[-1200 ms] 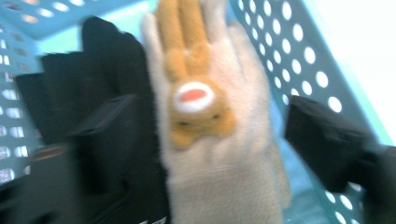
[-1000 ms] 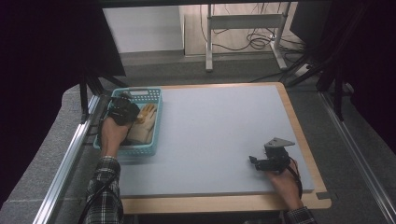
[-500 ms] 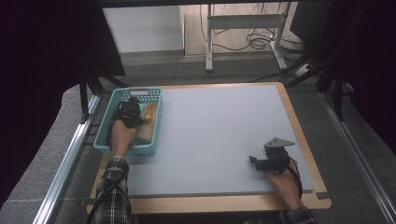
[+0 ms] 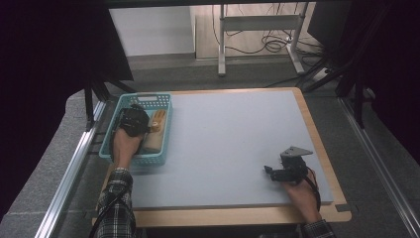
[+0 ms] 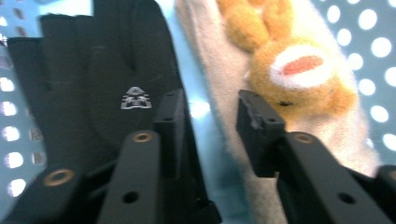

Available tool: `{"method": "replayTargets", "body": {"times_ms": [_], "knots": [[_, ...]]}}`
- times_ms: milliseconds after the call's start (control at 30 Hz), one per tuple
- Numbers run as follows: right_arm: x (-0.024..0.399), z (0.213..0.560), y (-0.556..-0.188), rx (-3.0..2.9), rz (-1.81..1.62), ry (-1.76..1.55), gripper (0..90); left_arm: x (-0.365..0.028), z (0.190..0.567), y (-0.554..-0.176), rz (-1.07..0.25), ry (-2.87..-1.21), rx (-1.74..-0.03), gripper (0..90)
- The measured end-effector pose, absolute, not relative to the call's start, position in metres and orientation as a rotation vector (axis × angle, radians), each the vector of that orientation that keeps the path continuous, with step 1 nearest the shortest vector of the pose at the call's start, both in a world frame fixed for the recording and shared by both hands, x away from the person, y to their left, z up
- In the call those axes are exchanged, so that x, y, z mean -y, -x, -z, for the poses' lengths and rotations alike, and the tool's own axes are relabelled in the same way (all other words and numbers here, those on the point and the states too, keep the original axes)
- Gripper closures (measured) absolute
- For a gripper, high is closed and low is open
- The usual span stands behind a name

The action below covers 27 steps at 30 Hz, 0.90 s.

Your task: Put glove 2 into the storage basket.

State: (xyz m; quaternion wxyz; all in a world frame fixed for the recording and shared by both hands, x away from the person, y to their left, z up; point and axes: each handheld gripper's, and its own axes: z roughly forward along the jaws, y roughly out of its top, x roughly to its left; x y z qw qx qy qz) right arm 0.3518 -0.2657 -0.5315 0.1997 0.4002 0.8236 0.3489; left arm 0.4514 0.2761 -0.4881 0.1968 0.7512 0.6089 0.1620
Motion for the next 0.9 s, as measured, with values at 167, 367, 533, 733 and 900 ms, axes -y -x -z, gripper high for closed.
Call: {"method": "replayTargets", "body": {"times_ms": [167, 367, 533, 733, 900], "knots": [[0.266, 0.532, -0.352, -2.302, -0.975, -1.118, 18.3, -0.285, 0.482, -0.446, -0.472, -2.063, -1.696, 49.2], [0.266, 0.532, -0.352, -2.302, -0.974, -1.118, 18.3, -0.288, 0.474, -0.439, -0.483, -2.028, -1.665, 37.8], [0.266, 0.532, -0.352, -2.302, -0.974, -1.117, 18.3, -0.291, 0.471, -0.433, -0.478, -1.997, -1.651, 28.3], [0.266, 0.532, -0.352, -2.302, -0.974, -1.118, 18.3, -0.295, 0.468, -0.427, -0.474, -1.955, -1.628, 16.5], [0.266, 0.532, -0.352, -2.302, -0.974, -1.117, 18.3, -0.296, 0.463, -0.42, -0.464, -1.921, -1.602, 9.5]]}}
